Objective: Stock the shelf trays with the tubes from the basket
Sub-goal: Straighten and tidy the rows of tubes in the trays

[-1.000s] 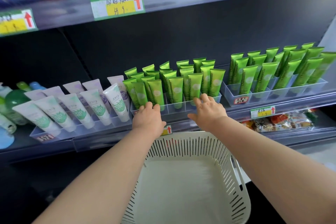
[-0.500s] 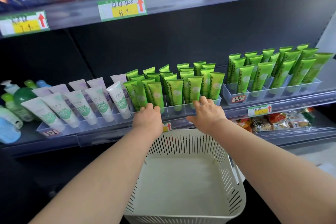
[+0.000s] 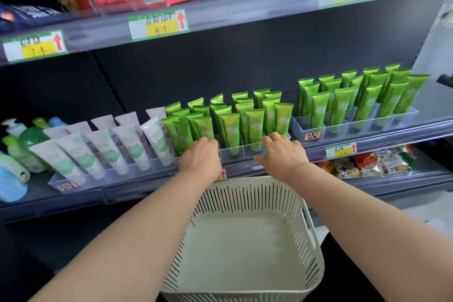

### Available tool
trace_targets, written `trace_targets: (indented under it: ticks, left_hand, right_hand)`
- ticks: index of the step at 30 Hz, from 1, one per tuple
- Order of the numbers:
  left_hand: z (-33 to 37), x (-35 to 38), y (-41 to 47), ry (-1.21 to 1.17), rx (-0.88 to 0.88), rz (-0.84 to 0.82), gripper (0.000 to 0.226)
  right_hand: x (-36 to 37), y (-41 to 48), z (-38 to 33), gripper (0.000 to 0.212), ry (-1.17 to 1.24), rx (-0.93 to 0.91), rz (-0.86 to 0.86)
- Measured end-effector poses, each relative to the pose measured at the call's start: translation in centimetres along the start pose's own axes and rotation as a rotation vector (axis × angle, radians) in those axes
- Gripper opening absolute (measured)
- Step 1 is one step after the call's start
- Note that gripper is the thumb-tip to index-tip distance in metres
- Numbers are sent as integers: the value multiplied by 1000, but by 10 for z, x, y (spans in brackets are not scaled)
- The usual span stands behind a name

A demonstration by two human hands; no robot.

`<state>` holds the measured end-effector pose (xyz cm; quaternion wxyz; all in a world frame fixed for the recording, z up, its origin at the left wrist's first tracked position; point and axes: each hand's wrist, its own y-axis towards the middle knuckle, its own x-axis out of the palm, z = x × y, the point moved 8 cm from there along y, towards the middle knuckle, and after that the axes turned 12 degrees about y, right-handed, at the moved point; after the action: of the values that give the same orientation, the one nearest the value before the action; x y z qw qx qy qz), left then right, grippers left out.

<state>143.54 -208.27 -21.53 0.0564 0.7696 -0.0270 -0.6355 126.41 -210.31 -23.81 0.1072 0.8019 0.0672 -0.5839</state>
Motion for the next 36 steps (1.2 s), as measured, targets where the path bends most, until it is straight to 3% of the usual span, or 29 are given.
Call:
trace_targets:
  ticks: [6, 9, 13, 21, 28, 36]
  left_hand:
    - [33, -55, 13, -143, 68, 217, 27]
    - [47, -77, 24, -185, 93, 311, 28]
    - [63, -97, 46, -193, 120, 374, 27]
    - [95, -102, 104, -74, 170, 246, 34]
    - [114, -89, 137, 91, 212, 83, 19]
    - [133, -97, 140, 22, 185, 163, 17]
  right_hand:
    - [-38, 0, 24, 45, -4, 40, 98]
    - [-55, 3, 38, 29, 22, 54, 165]
    - [-73, 12, 55, 22, 50, 59, 273]
    - [-89, 42, 72, 38, 189, 6, 364]
    - [-80, 66, 74, 18, 294, -106, 277]
    - [-80, 68, 78, 18, 303, -184, 267]
